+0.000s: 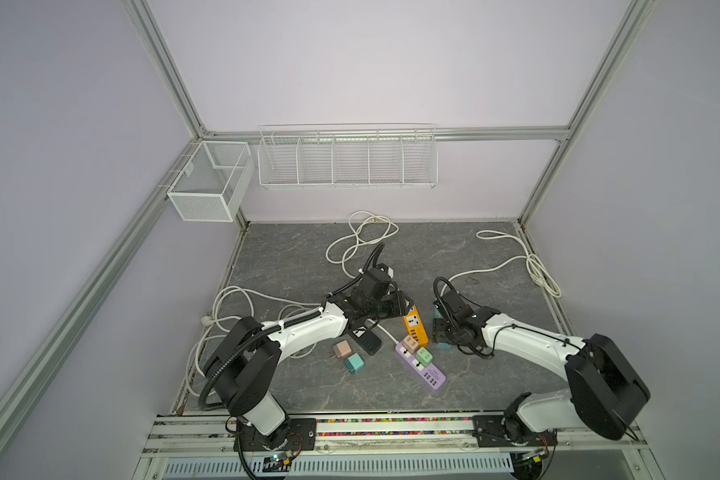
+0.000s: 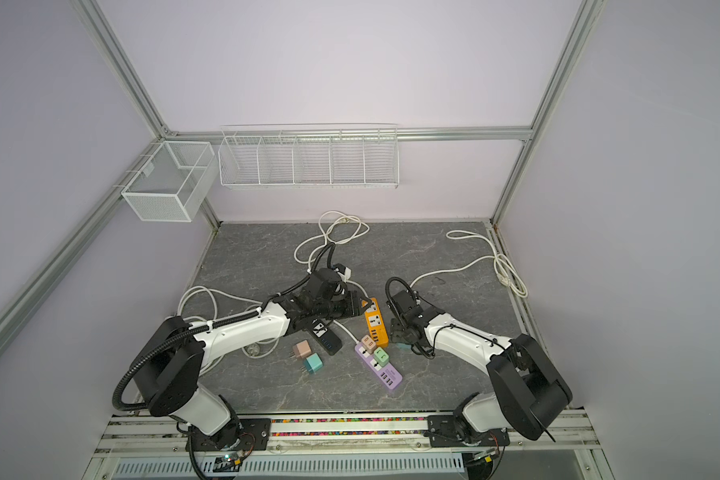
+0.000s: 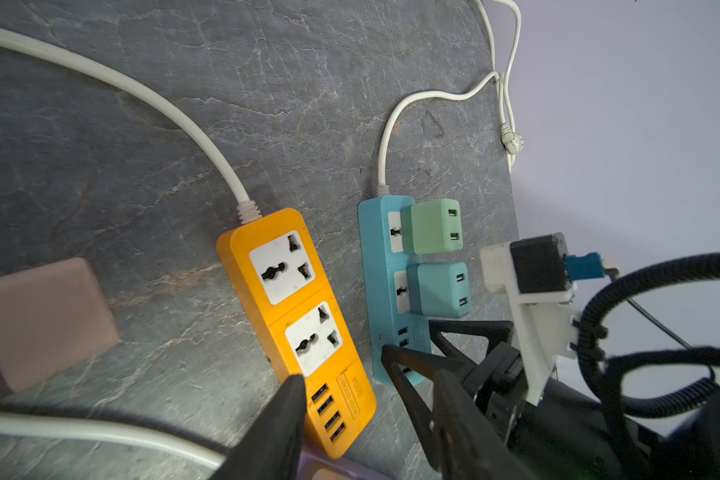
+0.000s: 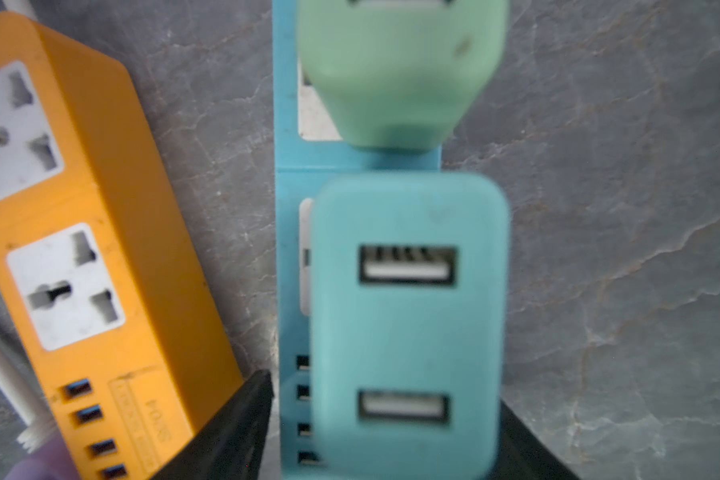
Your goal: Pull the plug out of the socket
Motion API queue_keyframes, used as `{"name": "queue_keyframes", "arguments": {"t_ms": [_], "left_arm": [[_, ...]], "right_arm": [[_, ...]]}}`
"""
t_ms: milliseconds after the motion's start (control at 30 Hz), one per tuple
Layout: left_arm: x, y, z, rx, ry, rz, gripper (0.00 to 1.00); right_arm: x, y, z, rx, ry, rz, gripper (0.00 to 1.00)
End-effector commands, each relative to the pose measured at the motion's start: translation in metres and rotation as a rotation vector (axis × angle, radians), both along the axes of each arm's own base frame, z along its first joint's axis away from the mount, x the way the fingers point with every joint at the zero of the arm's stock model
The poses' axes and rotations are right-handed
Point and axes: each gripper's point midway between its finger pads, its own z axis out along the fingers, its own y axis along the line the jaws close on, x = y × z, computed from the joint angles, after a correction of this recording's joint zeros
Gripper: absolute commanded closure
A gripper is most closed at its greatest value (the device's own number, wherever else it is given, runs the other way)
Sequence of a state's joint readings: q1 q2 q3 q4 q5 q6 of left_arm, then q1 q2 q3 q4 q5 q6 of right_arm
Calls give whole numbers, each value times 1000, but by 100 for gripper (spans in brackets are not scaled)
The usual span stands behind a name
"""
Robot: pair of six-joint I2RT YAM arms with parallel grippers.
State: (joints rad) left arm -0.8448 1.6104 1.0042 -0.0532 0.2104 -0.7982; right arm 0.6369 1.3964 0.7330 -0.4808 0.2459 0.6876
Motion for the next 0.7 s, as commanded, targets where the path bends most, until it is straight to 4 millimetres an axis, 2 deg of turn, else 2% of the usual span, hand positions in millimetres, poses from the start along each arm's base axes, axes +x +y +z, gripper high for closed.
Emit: {"name": "queue_keyframes", "arguments": {"t_ms": [0, 300, 433, 667], "left_arm": [[2, -9, 16, -29, -34, -19, 49], [5, -22, 18, -40, -35, -36, 49], [6, -32, 15, -45, -23, -48, 49], [8, -54, 5, -56, 7, -74, 49]], "right_arm": [[-3, -7, 19, -17, -28, 0, 20], [-3, -25, 66, -15, -117, 14, 10], [0, -37, 75, -18, -133, -5, 6], [15, -39, 81, 37, -123, -3, 4]]}}
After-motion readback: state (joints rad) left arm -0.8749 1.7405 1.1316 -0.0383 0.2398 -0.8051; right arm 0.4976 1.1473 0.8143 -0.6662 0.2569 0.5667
